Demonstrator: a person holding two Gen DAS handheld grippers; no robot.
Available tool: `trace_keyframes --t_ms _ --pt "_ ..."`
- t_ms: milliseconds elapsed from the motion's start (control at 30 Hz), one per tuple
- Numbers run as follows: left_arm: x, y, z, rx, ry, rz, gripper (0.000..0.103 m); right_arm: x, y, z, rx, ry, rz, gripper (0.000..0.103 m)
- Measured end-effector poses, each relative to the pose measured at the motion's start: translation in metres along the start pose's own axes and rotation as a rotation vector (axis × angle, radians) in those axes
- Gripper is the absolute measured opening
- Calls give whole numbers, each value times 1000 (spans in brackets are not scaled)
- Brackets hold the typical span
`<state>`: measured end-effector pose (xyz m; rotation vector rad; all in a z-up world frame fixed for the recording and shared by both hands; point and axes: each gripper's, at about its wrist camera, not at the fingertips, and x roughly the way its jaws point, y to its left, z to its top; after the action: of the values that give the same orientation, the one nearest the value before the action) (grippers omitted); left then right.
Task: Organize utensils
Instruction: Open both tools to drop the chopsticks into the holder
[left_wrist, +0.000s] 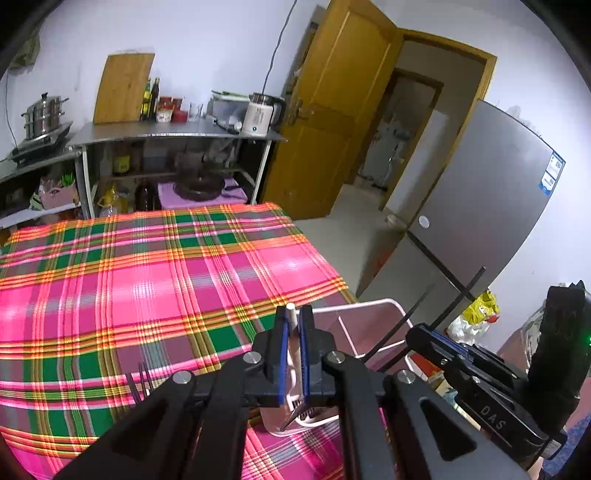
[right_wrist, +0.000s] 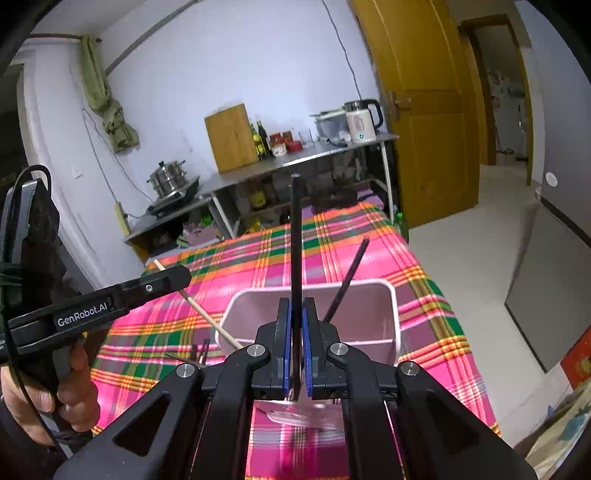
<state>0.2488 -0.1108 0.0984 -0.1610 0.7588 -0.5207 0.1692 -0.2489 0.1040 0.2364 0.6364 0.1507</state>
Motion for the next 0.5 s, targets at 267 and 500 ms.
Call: trace_keyframes --t_ms 267,500 --pt "-1 -5 -8 34 5 10 14 10 -2 -9 -2 48 -6 7" --pt "-23 -4 -8 43 -43 19 22 -7 -1 -9 0 17 -20 22"
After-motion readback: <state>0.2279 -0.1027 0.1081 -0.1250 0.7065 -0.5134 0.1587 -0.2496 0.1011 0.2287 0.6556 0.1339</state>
